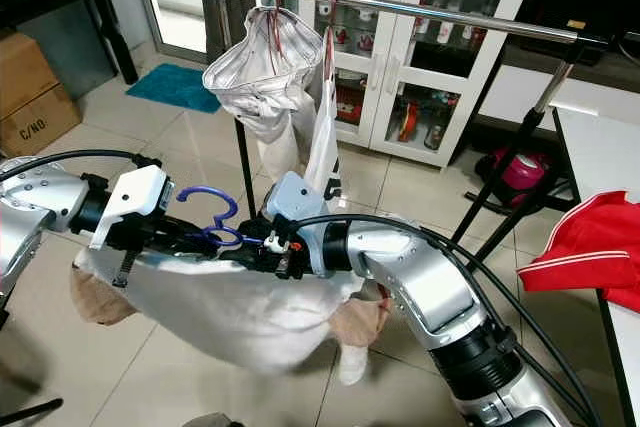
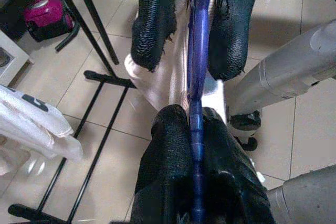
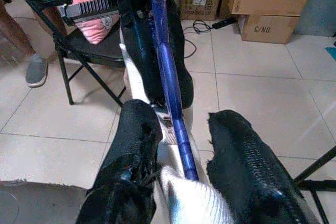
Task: Hang hanger
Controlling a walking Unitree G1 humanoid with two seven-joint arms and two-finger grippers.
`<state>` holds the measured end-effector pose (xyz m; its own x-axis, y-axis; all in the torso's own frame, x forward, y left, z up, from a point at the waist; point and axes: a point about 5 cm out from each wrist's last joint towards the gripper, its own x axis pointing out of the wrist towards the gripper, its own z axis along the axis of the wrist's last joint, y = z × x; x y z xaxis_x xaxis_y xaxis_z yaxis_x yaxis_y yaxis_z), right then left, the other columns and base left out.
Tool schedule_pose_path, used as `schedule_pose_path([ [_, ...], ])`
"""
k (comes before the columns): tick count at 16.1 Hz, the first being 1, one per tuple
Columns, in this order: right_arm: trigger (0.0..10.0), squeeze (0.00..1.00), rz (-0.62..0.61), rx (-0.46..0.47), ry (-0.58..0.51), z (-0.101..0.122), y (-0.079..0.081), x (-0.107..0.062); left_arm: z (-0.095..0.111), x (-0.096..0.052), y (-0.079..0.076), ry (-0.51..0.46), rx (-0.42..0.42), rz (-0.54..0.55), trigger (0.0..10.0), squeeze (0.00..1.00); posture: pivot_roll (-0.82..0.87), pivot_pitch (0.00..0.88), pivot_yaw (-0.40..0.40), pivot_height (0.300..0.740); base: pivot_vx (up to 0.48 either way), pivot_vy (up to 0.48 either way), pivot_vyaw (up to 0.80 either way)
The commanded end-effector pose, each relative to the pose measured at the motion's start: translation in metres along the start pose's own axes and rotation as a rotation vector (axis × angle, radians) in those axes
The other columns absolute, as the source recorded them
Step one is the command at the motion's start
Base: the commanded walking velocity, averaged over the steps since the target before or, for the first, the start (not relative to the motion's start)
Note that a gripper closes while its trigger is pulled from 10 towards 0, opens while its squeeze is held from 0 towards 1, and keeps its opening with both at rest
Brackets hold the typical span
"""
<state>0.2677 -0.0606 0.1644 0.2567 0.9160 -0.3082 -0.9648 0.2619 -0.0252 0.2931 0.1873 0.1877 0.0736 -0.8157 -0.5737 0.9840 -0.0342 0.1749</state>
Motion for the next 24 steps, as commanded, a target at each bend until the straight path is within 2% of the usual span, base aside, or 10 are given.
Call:
schedule_pose_path([
  [1, 0.0, 0.0, -0.018, 0.012, 0.009, -0.001, -0.004, -0.002, 0.013, -0.006, 0.007, -0.025, 0.046, 0.031, 0.0, 0.0, -0.03, 0.0, -0.004, 0.74, 0.0, 0.0, 0.0],
  [8, 0.0, 0.0, -0.023, -0.003, -0.043, 0.005, -0.004, -0.001, 0.014, -0.008, 0.011, -0.033, 0.046, 0.052, 0.0, 0.0, -0.03, 0.0, 0.0, 0.74, 0.0, 0.0, 0.0],
  [13, 0.0, 0.0, 0.011, 0.039, -0.056, 0.004, -0.001, -0.004, 0.013, -0.008, 0.012, -0.041, 0.048, 0.059, 0.0, 0.0, -0.03, 0.0, 0.002, 0.74, 0.0, 0.0, 0.0],
  [14, 0.0, 0.0, 0.014, 0.04, -0.058, 0.004, -0.001, -0.004, 0.014, -0.009, 0.012, -0.063, 0.041, 0.067, 10.0, 0.0, -0.03, 0.0, 0.002, 0.74, 0.0, 0.0, 0.0],
  [15, 0.0, 0.0, 0.016, 0.041, -0.06, 0.004, -0.001, -0.004, 0.014, -0.01, 0.012, -0.091, 0.019, 0.072, 10.0, 0.1, -0.03, 0.0, 0.003, 0.74, 0.0, 0.0, 0.0],
  [16, 0.0, 0.0, 0.017, 0.042, -0.056, 0.002, 0.0, -0.004, 0.015, -0.013, 0.012, -0.12, 0.0, 0.072, 10.0, 1.0, -0.03, 0.0, 0.003, 0.74, 0.0, 0.0, 0.0],
  [22, 0.0, 0.0, -0.015, 0.077, -0.016, -0.01, -0.003, -0.009, 0.017, -0.025, 0.004, -0.153, -0.032, 0.056, 10.0, 1.0, -0.02, 0.0, 0.0, 0.74, 0.0, 0.0, 0.0],
  [24, 0.0, 0.0, -0.039, 0.093, 0.0, -0.016, -0.006, -0.012, 0.02, -0.028, 0.005, -0.187, -0.033, 0.093, 10.0, 1.0, -0.02, 0.0, -0.001, 0.74, 0.0, 0.0, 0.0],
])
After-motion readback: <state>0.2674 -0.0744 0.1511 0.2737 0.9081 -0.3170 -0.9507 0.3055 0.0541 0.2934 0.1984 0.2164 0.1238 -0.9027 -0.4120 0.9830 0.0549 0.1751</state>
